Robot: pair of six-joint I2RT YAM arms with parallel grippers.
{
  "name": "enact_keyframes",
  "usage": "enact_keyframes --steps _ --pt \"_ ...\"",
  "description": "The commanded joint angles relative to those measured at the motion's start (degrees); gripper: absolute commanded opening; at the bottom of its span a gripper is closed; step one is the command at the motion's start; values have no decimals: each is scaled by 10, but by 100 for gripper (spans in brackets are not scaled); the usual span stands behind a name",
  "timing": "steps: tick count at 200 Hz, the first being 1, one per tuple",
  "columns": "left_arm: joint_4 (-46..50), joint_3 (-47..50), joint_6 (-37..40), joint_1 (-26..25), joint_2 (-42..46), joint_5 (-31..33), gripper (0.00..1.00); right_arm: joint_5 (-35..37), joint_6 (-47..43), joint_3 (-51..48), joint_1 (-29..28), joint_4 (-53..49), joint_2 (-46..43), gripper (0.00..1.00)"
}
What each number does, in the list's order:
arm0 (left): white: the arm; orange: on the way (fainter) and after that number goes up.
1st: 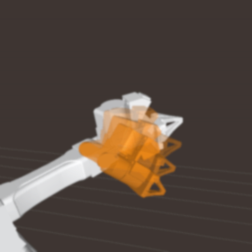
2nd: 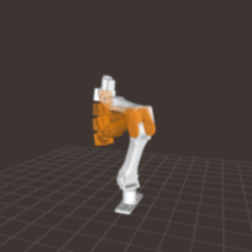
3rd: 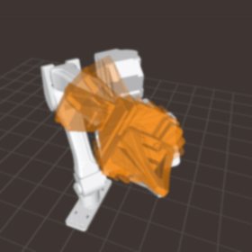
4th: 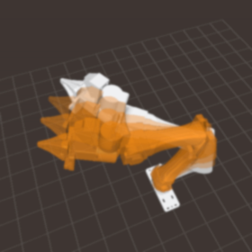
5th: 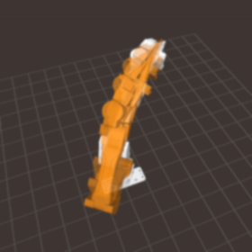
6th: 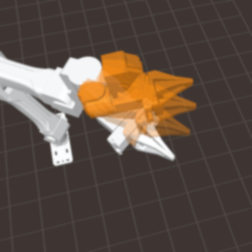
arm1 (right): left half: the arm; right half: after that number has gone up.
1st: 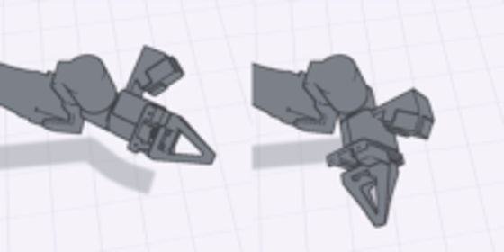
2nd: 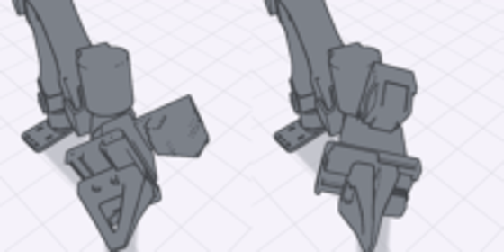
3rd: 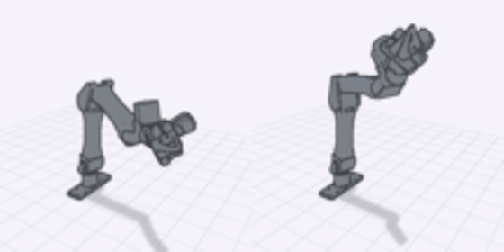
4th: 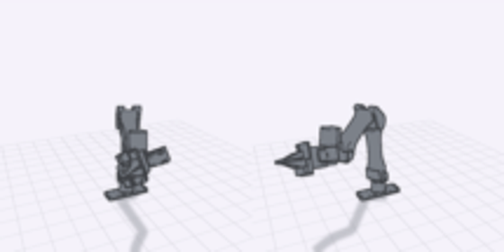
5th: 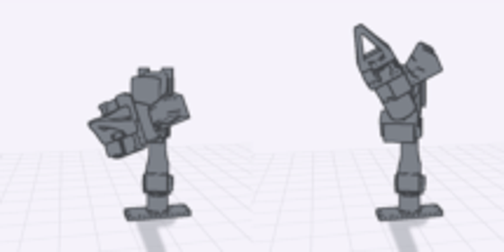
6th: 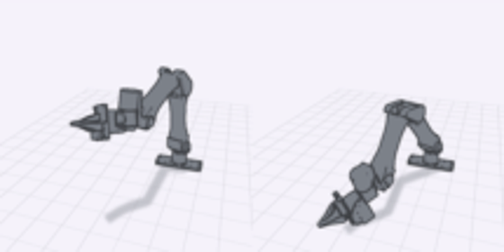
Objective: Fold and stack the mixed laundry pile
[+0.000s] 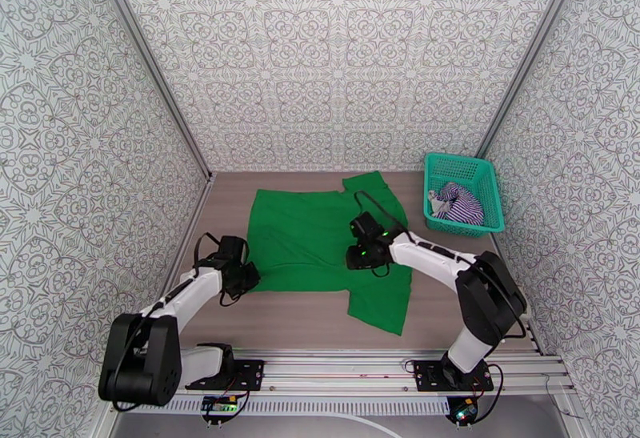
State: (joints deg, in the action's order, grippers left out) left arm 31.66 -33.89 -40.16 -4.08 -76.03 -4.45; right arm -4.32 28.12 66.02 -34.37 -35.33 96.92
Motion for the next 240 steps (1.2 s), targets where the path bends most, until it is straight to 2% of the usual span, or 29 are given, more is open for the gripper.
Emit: enact_keyframes --steps 1,31,62,97,140,177,196,215,240 --pt "-26 13 -32 -4 -23 38 0 -8 -22 19 24 1 -18 39" --pt "11 9 -51 -5 -16 44 0 -11 -32 33 46 -4 -11 40" --pt "68 11 -59 -10 2 30 0 -14 -30 45 67 -5 1 41" --pt "90 26 -60 -7 5 6 0 -20 -30 60 96 7 27 43" --pt "144 27 -46 15 49 2 0 -20 -46 95 131 4 82 47" --pt "151 22 -57 14 66 -37 0 10 -62 148 156 -10 135 49" --pt "163 -10 -41 14 73 -44 2 15 -69 181 165 -15 163 49" --pt "188 -86 -4 14 72 -31 4 16 -74 217 167 -31 181 49" --pt "165 -191 67 13 14 -36 5 -6 -70 237 166 -34 181 47"
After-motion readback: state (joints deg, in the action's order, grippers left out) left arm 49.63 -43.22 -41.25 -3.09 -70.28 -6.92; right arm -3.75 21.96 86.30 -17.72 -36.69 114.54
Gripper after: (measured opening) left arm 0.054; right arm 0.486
